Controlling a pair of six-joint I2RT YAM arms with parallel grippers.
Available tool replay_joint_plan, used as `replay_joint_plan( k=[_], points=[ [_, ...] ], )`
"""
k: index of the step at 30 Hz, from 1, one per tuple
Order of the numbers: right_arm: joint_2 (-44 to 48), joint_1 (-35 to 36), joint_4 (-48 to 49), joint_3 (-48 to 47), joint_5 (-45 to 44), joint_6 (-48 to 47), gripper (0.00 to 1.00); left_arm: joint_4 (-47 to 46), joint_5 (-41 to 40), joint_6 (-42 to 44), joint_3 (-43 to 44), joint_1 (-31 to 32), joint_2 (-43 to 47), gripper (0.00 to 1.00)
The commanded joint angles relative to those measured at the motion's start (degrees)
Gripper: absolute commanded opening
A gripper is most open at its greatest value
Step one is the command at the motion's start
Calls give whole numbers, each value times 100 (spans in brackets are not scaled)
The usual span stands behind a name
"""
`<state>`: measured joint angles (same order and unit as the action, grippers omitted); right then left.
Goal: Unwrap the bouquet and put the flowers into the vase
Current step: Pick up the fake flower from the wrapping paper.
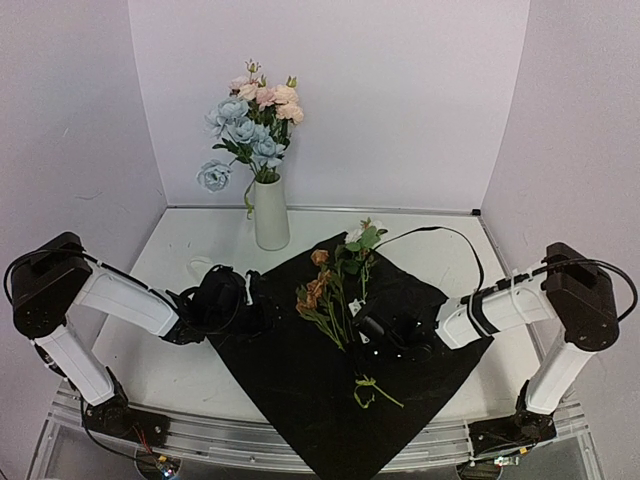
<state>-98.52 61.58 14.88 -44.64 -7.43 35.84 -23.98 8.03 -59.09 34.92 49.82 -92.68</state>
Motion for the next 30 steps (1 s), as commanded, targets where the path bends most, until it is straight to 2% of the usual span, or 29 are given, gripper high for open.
replay_joint_plan(
  k=[1, 9, 14, 17, 30],
  points=[
    [-251, -15, -319, -136, 155, 61, 44, -80, 67, -48, 187, 10, -23, 56],
    [-279, -15, -335, -236, 226, -26, 23, -80, 128, -58, 218, 10, 10, 56],
    [-96, -14, -371, -255, 109, -43, 7, -80, 163, -83, 243, 20, 79, 56],
    [110, -14, -374, -236, 16, -43, 2, -81, 172, -110, 275, 67, 100, 56],
    [999, -14, -199, -34, -176, -84, 0, -80, 173, -53, 959, 749, -103, 63]
  ],
)
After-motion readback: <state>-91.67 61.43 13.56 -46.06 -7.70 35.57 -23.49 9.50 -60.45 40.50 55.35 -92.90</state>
